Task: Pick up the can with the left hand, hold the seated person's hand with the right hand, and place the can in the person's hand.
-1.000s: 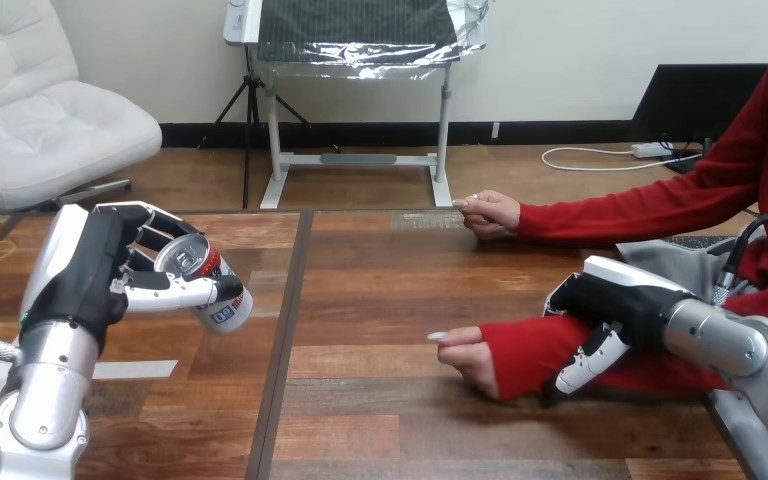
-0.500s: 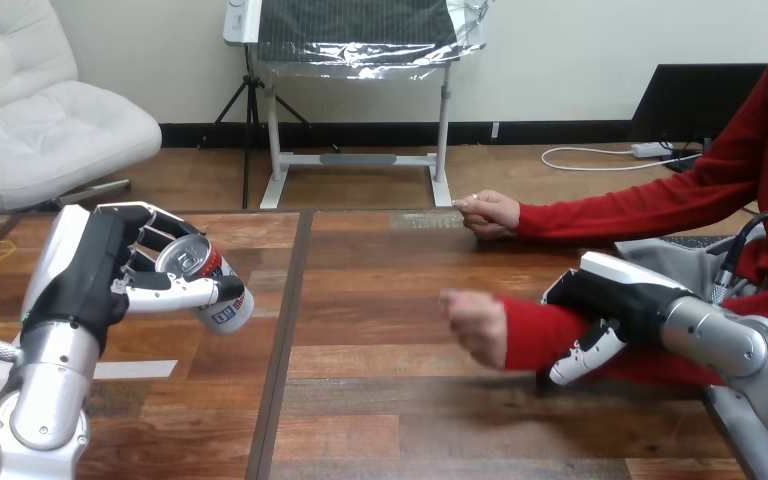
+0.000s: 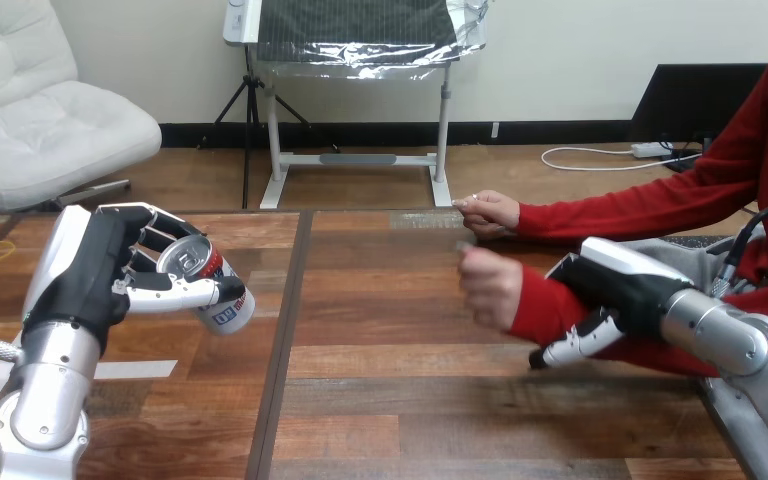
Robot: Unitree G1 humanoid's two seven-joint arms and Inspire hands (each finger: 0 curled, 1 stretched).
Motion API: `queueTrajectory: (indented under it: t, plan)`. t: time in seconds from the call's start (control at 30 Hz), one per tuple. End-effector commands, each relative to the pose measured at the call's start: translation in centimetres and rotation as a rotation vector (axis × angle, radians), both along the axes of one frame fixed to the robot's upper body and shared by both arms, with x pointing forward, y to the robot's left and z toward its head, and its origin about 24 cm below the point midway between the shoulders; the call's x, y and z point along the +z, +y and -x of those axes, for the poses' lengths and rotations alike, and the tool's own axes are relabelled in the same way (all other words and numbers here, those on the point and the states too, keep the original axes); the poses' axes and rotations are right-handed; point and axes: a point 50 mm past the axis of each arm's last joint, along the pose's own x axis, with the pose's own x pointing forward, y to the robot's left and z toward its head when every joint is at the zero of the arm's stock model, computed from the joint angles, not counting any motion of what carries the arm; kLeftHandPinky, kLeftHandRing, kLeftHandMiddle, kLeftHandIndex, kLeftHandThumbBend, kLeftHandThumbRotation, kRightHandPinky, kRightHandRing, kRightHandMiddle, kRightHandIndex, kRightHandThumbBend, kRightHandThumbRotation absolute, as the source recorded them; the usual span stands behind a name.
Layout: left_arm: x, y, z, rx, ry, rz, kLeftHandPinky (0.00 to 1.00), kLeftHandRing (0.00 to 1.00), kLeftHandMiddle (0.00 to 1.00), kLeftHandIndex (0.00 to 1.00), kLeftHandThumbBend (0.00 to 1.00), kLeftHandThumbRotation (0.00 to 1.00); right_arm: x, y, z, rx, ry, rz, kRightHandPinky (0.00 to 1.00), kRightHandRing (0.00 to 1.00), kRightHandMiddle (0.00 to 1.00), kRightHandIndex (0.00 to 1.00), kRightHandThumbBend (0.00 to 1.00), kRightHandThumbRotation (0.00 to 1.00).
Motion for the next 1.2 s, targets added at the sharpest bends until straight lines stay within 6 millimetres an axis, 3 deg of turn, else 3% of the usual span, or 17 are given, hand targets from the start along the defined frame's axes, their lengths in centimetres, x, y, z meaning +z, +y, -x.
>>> queueTrajectory:
  t: [0.0, 0.43, 1.17]
  plan:
    - [4.1, -0.7, -1.4, -0.042, -0.16, -0.021, 0.33, 0.37, 0.42, 0.46, 0.68, 0.0, 1.8, 0.2, -0.6, 0.023, -0.104, -0.039, 0.27, 0.3, 0.35, 0.35, 0.64, 0.16]
    - [4.4, -1.0, -1.7, -0.062, -0.178, -0.002, 0.33, 0.38, 0.42, 0.46, 0.68, 0.0, 2.5, 0.2, -0.7, 0.032, -0.133, -0.063, 0.24, 0.28, 0.34, 0.35, 0.61, 0.25]
    - [5.0, -1.9, -2.4, -0.102, -0.203, -0.004, 0.3, 0.35, 0.41, 0.45, 0.69, 0.0, 3.5, 0.4, -1.1, 0.043, -0.17, -0.072, 0.23, 0.27, 0.32, 0.34, 0.59, 0.25]
